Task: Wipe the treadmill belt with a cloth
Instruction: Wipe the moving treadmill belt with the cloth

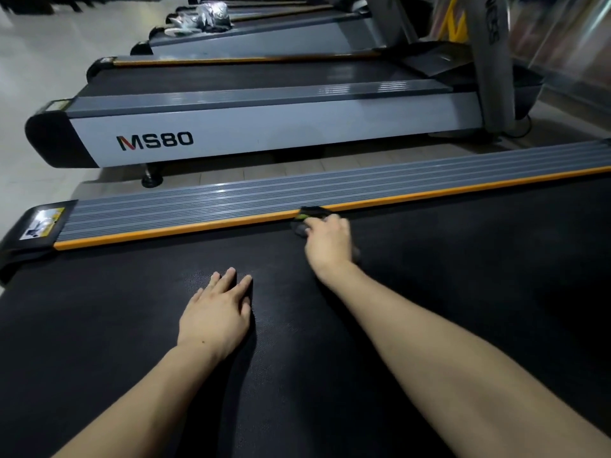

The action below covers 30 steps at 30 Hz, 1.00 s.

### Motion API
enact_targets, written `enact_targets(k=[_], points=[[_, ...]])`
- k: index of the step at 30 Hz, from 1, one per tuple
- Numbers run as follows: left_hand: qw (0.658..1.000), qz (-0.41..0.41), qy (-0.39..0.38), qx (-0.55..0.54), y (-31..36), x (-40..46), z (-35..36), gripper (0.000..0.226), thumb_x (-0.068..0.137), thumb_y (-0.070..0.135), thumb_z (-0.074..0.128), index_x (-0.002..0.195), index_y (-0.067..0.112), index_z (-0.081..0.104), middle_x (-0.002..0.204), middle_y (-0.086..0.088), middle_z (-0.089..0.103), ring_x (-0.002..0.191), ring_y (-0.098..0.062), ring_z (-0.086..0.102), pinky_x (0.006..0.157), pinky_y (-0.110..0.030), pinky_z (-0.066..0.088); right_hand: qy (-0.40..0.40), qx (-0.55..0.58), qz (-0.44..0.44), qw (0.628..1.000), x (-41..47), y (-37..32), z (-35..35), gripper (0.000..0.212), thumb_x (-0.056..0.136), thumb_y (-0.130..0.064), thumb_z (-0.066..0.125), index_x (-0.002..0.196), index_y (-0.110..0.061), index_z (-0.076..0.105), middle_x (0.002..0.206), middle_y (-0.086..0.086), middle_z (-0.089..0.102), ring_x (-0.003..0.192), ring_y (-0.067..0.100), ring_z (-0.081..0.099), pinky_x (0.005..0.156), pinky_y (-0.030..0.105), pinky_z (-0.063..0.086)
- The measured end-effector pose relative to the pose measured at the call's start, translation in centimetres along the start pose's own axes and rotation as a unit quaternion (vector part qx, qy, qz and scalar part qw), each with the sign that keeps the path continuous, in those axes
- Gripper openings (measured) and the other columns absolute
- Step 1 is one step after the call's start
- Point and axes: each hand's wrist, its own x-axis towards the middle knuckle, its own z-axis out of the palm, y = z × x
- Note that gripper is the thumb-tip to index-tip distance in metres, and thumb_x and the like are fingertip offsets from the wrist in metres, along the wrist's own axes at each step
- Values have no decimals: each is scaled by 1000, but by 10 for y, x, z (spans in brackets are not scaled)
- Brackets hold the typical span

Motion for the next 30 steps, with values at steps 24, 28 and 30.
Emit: enact_targets(k=[24,28,30], points=[[997,23,58,36,26,-15,2,51,101,56,29,150,45,38,163,6,30,155,-22,15,122,-42,20,-36,-45,-339,939,-30,144,-76,21,95,-29,60,114,-28,71,99,7,59,86,25,54,79,31,48],[995,63,52,62,51,-21,6,55,98,64,27,150,47,35,160,9,34,152,-20,22,117,-42,27,10,-54,-150,987,44,145,-62,23,96,-28,61,115,-28,73,102,11,59,100,36,55,86,39,48],[996,59,36,55,56,-18,8,58,96,69,28,151,48,33,160,10,33,151,-20,23,116,-43,28,5,-58,-133,989,34,142,-63,23,96,-29,62,116,-29,73,101,10,58,99,34,54,86,41,49]])
